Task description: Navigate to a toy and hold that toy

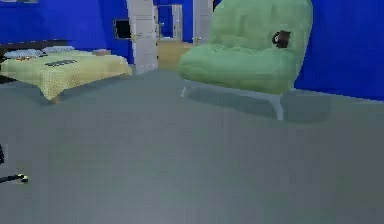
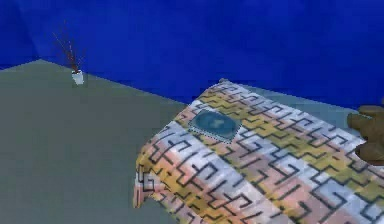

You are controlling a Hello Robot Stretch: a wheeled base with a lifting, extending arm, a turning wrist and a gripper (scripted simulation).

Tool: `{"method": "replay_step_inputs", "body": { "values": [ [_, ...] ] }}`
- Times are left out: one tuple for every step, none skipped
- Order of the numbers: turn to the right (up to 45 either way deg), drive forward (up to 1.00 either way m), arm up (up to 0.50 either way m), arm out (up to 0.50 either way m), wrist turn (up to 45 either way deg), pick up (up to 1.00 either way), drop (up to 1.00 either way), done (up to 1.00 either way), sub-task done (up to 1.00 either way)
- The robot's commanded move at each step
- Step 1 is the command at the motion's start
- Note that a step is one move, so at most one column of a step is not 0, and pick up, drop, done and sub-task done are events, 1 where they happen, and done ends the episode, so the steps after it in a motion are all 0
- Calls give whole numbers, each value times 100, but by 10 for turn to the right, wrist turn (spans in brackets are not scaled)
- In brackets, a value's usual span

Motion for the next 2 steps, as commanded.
{"method": "replay_step_inputs", "body": {
  "values": [
    [450, 0, 0, 0, 0, 0, 0, 0, 0],
    [450, 0, 0, 0, 0, 0, 0, 0, 0]
  ]
}}
